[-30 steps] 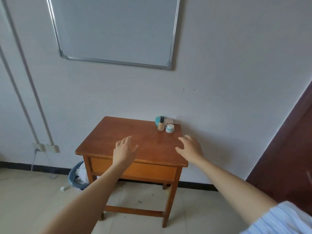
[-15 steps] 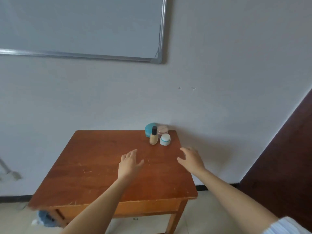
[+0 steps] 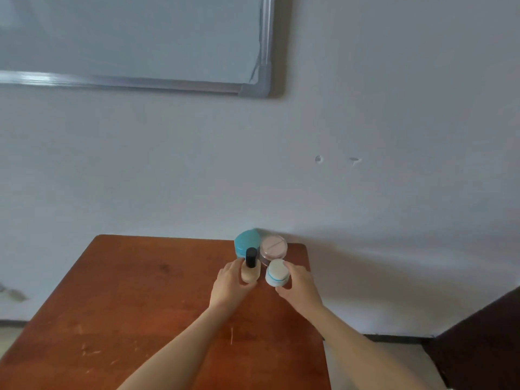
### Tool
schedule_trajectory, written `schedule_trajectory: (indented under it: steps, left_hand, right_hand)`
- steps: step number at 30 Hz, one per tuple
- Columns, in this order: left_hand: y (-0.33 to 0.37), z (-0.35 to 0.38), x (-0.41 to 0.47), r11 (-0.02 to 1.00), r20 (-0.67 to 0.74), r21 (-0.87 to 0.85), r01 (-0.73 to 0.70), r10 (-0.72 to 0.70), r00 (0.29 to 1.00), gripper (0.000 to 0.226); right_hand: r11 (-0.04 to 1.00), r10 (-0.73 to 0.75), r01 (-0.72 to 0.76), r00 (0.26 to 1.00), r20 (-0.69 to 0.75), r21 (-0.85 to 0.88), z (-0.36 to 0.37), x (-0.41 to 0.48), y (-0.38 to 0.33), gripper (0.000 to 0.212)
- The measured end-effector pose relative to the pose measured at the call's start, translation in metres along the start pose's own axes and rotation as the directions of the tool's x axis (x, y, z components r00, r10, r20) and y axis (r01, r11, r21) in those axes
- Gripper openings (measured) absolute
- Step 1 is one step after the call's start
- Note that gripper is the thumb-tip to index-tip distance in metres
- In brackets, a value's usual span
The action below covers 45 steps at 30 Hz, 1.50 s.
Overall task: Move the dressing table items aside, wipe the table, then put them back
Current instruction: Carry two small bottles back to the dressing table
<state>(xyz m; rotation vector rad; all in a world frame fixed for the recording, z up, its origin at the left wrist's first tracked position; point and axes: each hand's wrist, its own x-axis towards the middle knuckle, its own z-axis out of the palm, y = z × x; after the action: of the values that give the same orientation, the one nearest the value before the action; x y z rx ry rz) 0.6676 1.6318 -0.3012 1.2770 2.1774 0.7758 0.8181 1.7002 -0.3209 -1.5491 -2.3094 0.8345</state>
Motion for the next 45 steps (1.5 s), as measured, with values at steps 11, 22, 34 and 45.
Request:
schedule_trajectory:
  steps: [11, 22, 34, 45]
  left_hand:
    - [-0.006, 0.025, 0.034, 0.995, -0.033, -0.071, 0.064, -0.067, 0.997, 0.018]
    - [-0.017, 0.015, 0.041, 0.984, 0.065, -0.17, -0.061, 0.073, 0.995, 0.022]
    - [0.039, -0.03, 0.017, 0.846, 0.321, -0.273, -0.459, 0.53, 0.785, 0.009]
    - [0.095, 0.007, -0.152, 0.595, 0.575, -0.558, -0.578, 0.78, 0.248, 0.018]
  right_hand:
    - [0.996, -0.043, 0.04, 0.999, 0.024, 0.085, 0.024, 0.033, 0.007, 0.056]
    - [0.992, 0.02, 0.001, 0.985, -0.169, 0.124, 0.013, 0.028, -0.01, 0.043]
    - [0.925, 0.381, -0.333, 0.812, -0.442, 0.185, -0.049, -0.096, -0.05, 0.049]
    - [0.716, 0.643, -0.615, 0.396, -0.655, 0.33, -0.056, -0.338, -0.077, 0.046]
